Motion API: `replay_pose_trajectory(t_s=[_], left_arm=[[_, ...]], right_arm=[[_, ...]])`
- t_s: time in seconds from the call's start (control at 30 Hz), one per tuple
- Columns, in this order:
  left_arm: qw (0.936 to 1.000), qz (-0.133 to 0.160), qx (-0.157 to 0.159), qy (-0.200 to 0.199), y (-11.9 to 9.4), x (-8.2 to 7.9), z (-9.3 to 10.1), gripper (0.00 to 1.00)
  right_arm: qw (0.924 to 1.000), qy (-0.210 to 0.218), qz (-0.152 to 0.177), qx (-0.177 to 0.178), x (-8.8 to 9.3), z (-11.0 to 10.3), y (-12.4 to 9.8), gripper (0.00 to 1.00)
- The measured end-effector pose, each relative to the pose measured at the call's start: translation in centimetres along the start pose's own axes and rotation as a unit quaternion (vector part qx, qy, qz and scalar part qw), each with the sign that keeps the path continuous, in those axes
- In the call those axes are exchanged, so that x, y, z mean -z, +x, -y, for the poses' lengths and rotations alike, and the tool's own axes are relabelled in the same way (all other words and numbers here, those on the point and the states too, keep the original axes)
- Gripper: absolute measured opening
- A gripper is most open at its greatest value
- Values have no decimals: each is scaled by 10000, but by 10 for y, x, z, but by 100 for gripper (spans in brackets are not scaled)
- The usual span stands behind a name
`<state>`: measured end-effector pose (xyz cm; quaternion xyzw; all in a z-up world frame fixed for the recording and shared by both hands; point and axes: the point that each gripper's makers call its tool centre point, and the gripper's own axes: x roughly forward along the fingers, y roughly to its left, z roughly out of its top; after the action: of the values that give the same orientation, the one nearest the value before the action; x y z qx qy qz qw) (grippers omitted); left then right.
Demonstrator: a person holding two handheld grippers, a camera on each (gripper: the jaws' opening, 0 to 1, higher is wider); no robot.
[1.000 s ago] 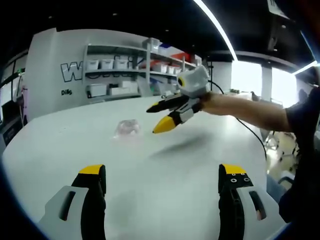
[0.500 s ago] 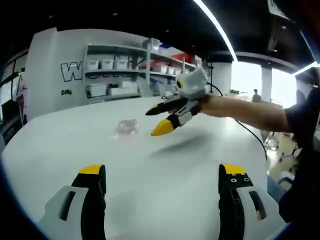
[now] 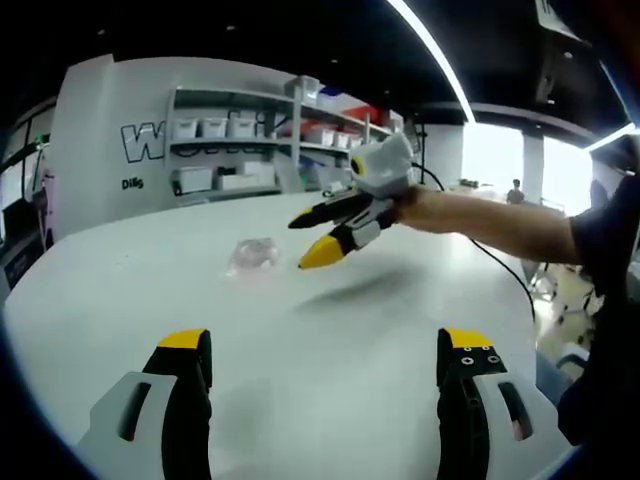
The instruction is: Open the resealable bag by pulling the two sides of the seal apart until the entire bag opening is separated and visibly accessible.
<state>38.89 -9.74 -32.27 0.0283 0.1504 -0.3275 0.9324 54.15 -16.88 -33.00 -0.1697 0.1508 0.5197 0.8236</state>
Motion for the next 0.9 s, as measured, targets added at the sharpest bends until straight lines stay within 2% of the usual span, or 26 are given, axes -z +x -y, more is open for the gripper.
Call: replay_pose_trajectory(t_s=[0.9], left_arm=[[10000, -9, 31, -16, 6, 2, -4, 92]], right_arm=[[10000, -49, -8, -44, 0, -1, 11, 66]])
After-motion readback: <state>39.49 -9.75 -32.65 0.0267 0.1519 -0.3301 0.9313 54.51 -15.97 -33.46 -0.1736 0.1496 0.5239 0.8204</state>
